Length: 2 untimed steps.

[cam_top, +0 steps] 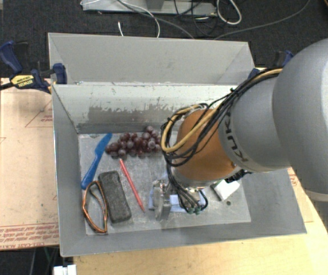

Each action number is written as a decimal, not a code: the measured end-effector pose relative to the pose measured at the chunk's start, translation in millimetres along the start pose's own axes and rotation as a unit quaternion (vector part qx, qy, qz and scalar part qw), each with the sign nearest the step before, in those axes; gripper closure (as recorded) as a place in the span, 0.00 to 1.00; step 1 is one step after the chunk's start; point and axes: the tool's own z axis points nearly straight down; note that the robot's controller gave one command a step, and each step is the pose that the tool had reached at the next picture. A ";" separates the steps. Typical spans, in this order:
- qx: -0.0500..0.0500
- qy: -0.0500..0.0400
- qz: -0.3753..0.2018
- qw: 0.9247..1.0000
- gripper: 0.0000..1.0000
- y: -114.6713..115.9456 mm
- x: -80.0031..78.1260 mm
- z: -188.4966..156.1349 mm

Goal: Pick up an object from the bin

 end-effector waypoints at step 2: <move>0.001 0.004 0.010 1.000 1.00 -36.0 -16.0 -144.9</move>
Offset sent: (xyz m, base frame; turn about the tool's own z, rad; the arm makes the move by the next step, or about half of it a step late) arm 0.0179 -0.0428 0.1542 0.0176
